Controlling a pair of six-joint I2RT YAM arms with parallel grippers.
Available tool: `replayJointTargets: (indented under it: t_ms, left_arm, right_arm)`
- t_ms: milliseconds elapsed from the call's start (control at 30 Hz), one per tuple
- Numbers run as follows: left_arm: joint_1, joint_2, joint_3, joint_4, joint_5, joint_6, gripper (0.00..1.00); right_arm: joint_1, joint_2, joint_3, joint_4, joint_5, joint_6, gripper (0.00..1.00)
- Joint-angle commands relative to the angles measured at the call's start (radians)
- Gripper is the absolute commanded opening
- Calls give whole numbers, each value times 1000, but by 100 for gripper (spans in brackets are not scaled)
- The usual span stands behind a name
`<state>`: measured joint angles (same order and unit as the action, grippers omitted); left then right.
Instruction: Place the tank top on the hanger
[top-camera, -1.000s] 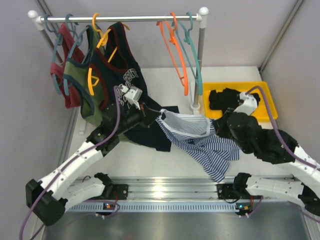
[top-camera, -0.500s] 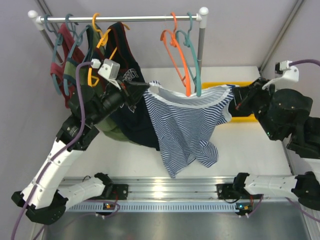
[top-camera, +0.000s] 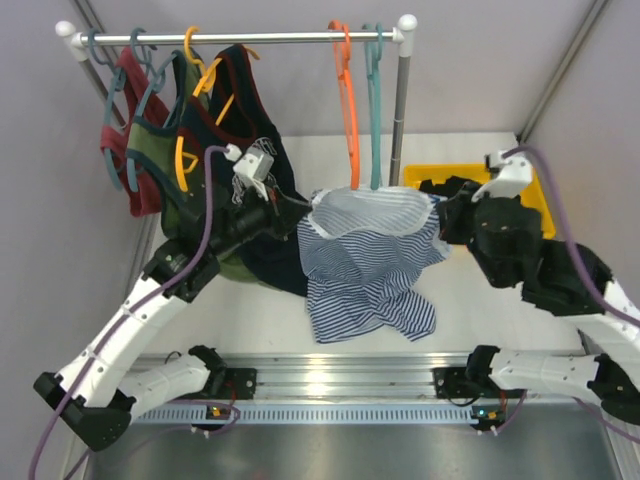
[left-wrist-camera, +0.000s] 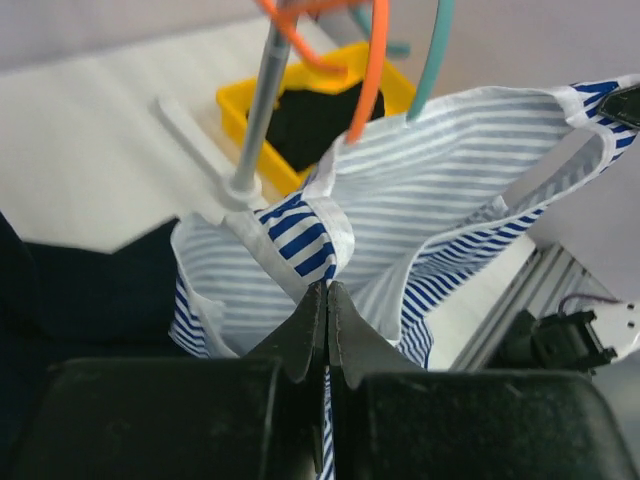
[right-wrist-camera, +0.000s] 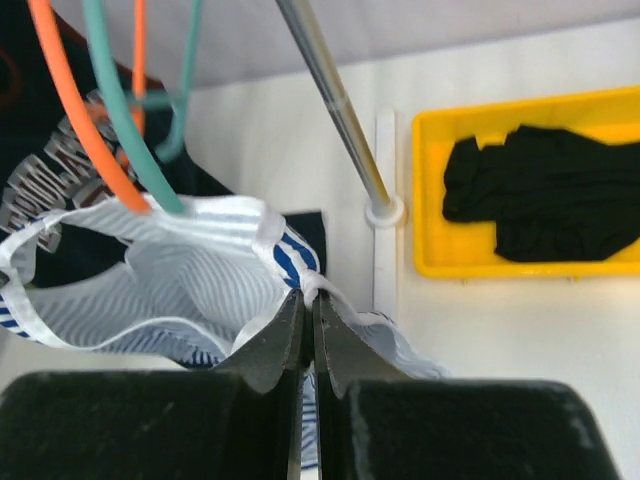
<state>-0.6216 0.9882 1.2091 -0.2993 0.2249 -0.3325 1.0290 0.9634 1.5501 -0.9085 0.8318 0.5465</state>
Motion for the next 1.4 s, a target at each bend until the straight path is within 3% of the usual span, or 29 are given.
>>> replayJointTargets:
  t_ms: [0,133,233,400,533,600,700,867,1067,1367]
  left_arm:
    - [2,-31,-177,71,63,-88,0]
    - [-23,-62,-431,213,88,-219,0]
    - [-84,-57,-607,327,7,-281,0]
    - [-145,21,-789,468,-56,-362,0]
    - [-167,40,-804,442,-84,-367,13]
    - [-168,3,-798,416,-113,-361,22]
    - [-168,-43,-758,324,-148,-335,35]
    - [-168,-103,-703,166,-191,-327,49]
    - [-168,-140,-602,48,-255,-292,54]
    - [-168,-134,-240,-101,-401,-174,57]
  right_arm:
    - [-3,-48,-178,57,-80,116,0]
    - [-7,-100,-511,172,-203,236,0]
    - [-10,-89,-707,284,-299,326,0]
    - [-7,-8,-886,468,-422,405,1]
    - [6,2,-903,474,-430,415,20]
    - [9,-14,-904,467,-430,417,33]
    - [11,-67,-907,430,-431,438,41]
    - [16,-189,-915,311,-421,501,41]
    - [16,-314,-926,202,-373,535,46]
    - [16,-339,-846,161,-330,495,48]
